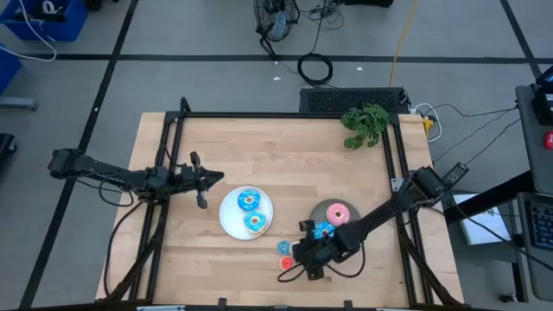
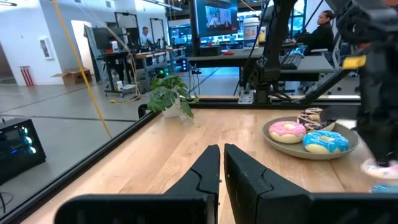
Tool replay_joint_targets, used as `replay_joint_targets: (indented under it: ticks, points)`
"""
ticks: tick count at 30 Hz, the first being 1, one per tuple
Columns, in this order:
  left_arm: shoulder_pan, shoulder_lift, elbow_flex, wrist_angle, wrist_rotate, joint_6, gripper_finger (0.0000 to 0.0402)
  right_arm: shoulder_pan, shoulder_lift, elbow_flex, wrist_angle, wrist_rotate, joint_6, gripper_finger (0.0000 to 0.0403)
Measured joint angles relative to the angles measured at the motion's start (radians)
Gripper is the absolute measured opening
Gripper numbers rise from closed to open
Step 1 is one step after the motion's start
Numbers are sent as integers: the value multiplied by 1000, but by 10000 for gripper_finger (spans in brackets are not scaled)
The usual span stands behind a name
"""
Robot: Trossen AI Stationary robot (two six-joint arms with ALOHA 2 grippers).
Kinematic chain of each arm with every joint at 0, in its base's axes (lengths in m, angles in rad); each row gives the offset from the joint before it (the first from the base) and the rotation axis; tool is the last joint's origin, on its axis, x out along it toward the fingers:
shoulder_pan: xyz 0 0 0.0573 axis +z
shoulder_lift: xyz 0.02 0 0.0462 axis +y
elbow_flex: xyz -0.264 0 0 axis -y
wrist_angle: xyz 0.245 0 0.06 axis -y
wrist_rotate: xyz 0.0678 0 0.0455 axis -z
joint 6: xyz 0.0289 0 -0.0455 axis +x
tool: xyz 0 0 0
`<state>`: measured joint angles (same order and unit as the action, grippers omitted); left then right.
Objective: Pick & Place donuts
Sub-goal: Put the small white donut on the white plate
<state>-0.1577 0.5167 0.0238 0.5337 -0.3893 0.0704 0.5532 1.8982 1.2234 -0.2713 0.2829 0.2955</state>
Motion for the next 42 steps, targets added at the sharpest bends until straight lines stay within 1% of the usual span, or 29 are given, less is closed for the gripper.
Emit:
replay_joint_targets:
  ticks: [5,7,12,14,17,20,22,24,29,32,35,39,42]
  points:
    - [0,0,0,0,0,3,31,-27,-39,36,-7,2,-56,3]
    - [0,0,0,-1,0,3,31,-39,-58,45,-20,29,-74,3]
    - [0,0,0,-1,-3,13,31,-106,-82,77,-28,52,-124,3]
    - [0,0,0,-2,-5,34,31,-146,-77,105,-28,45,-141,3]
    - [0,0,0,-8,-5,51,31,-198,-58,148,-26,-22,-219,3]
    - [0,0,0,-15,-5,50,31,-240,-19,207,24,-39,-275,3]
    - [0,0,0,-19,-4,50,31,-267,11,256,21,-62,-312,2]
    - [0,0,0,-37,-4,48,31,-293,62,312,41,-87,-345,2]
    - [0,0,0,-81,-4,41,31,-340,207,467,17,-164,-433,2]
    - [0,0,0,-95,5,32,31,-366,289,573,11,-155,-476,2]
    - [0,0,0,-129,51,45,31,-384,357,656,4,-148,-527,2]
    - [-10,0,0,-179,122,77,31,-402,399,709,8,-158,-559,2]
    - [-33,-1,0,-217,136,87,31,-431,407,711,-2,-157,-531,2]
